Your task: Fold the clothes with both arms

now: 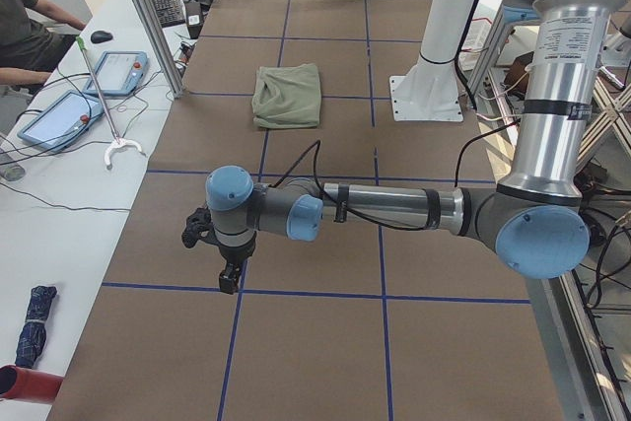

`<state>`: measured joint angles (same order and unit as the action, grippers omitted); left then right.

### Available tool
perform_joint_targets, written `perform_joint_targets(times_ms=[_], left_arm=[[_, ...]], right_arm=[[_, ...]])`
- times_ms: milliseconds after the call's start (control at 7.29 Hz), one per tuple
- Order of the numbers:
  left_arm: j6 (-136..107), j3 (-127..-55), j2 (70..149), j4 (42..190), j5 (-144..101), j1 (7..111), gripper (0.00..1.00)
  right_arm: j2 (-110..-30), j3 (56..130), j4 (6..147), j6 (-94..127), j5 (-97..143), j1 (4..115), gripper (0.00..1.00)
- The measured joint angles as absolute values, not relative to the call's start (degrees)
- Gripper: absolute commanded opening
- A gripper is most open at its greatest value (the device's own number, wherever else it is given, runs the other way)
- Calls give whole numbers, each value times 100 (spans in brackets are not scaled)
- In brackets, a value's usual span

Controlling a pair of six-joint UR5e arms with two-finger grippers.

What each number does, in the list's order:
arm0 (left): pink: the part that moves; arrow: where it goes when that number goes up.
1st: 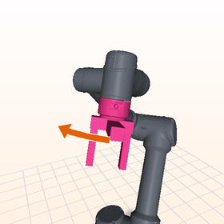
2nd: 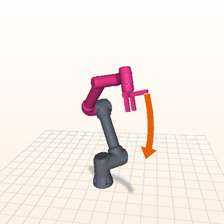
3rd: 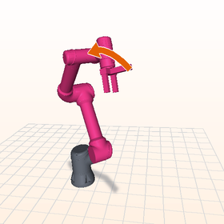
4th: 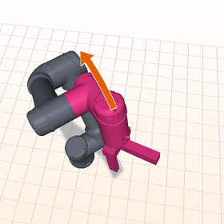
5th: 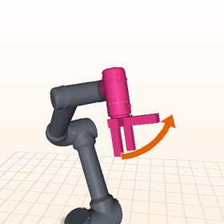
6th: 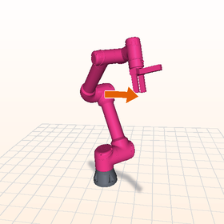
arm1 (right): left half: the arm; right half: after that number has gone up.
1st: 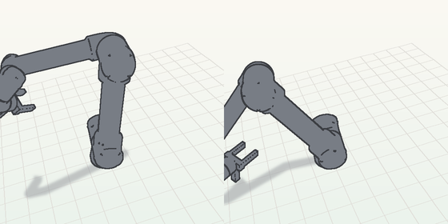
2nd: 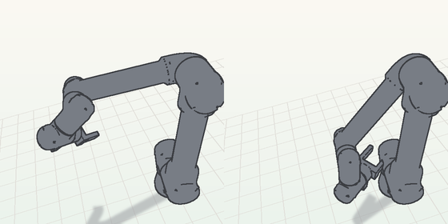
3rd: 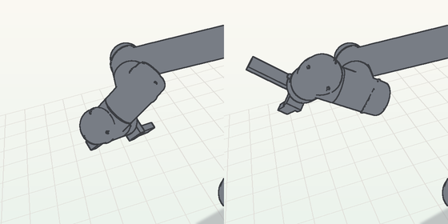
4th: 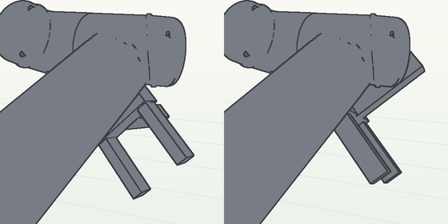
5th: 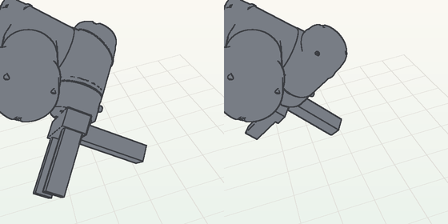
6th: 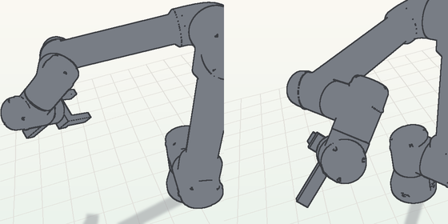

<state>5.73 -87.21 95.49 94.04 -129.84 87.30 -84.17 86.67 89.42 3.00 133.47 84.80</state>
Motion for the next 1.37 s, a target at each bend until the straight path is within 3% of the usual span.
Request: perform_joint_targets(times_ms=[824,1373], left_arm=[[1539,-8971,9099,8899,-13025,8875,100],[1538,-9025,9047,8903,-13026,8907,100]], right_arm=[[-8957,8727,8930,303,13750,9100,100],[-9229,9468,8913,1244,13669,9257,100]])
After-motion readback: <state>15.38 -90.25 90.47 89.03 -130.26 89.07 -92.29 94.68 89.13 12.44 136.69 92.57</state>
